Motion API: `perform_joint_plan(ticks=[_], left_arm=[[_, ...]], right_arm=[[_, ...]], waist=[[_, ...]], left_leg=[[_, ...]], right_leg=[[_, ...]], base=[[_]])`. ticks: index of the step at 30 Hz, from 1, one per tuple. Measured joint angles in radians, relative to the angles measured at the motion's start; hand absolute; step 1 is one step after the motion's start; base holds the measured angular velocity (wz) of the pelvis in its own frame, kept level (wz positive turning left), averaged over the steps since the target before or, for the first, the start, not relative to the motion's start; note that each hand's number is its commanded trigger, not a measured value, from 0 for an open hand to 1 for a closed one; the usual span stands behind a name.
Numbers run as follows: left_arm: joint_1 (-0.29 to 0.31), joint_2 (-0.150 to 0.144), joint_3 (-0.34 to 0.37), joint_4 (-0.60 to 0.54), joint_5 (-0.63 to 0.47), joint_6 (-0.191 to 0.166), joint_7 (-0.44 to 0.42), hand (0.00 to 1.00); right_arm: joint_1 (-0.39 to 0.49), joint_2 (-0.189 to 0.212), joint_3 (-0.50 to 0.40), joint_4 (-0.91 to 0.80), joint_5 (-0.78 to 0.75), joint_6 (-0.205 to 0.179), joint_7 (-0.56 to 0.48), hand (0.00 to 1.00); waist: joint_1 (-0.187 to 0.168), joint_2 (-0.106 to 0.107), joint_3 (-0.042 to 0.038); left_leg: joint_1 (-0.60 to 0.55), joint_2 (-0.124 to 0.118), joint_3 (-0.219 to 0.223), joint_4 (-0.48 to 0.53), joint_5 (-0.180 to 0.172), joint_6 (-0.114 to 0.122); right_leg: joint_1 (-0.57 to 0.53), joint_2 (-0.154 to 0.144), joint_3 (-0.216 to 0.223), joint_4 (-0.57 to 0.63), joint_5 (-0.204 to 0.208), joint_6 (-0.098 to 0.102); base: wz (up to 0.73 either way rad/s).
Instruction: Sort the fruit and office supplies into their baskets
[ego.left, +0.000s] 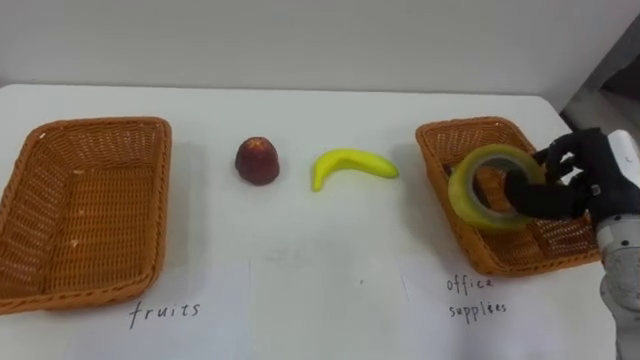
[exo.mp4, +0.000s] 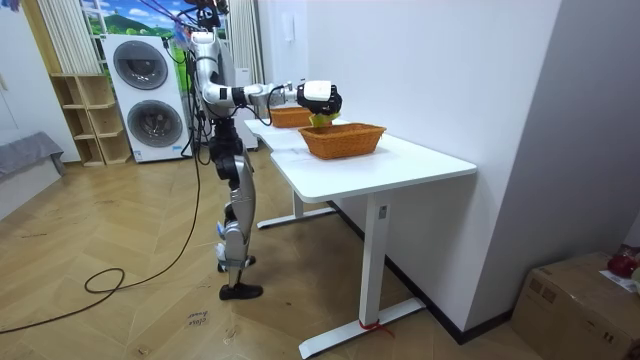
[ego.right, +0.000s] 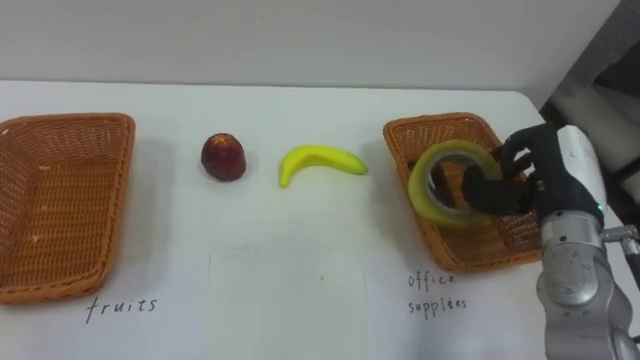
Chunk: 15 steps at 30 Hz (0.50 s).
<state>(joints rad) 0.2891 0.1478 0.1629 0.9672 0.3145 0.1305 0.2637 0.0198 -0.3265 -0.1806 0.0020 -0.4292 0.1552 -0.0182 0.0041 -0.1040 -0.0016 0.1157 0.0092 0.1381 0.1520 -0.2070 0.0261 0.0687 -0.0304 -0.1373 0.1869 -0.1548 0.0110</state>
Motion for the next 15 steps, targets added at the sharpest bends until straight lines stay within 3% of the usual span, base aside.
perform_joint_plan(ticks=[6, 7, 8, 9, 15], left_arm=[[0.002, 0.0, -0.001, 0.0, 0.001, 0.0, 0.007, 0.0], [0.003, 0.0, -0.001, 0.0, 0.001, 0.0, 0.007, 0.0], [0.004, 0.0, -0.001, 0.0, 0.001, 0.0, 0.007, 0.0], [0.008, 0.001, 0.0, -0.001, 0.001, 0.0, 0.007, 0.0], [0.01, 0.001, 0.0, -0.001, 0.003, 0.0, 0.007, 0.0]], right_arm=[[0.008, 0.0, 0.0, 0.0, -0.013, 0.0, 0.015, 1.0], [0.013, 0.0, 0.001, 0.0, -0.013, 0.0, 0.022, 0.58], [0.018, 0.0, 0.001, 0.0, -0.013, 0.0, 0.022, 0.24], [0.02, 0.0, 0.001, 0.0, -0.013, 0.0, 0.022, 0.0], [0.021, 0.0, 0.0, 0.001, -0.016, 0.0, 0.023, 0.0]], waist=[[0.001, 0.003, 0.0009], [0.001, 0.003, 0.001], [0.001, 0.004, 0.0012], [0.001, 0.005, 0.0011], [-0.001, 0.008, 0.0027]], left_leg=[[0.0, 0.0, 0.0, 0.0, 0.0, 0.0], [0.0, 0.0, 0.0, -0.001, 0.0, 0.0], [0.0, 0.0, 0.0, -0.001, 0.0, 0.0], [0.0, 0.0, 0.0, 0.0, 0.0, 0.0], [0.0, 0.001, 0.0, 0.0, 0.0, 0.0]], right_leg=[[0.0, 0.0, -0.001, -0.001, 0.0, 0.0], [0.0, 0.0, -0.001, -0.001, 0.0, 0.0], [0.0, 0.0, -0.001, 0.0, 0.0, 0.0], [0.0, 0.0, -0.001, 0.0, 0.0, 0.0], [0.0, 0.0, -0.002, 0.0, 0.0, 0.0]], base=[[0.0], [0.0], [0.0], [0.0], [0.0]])
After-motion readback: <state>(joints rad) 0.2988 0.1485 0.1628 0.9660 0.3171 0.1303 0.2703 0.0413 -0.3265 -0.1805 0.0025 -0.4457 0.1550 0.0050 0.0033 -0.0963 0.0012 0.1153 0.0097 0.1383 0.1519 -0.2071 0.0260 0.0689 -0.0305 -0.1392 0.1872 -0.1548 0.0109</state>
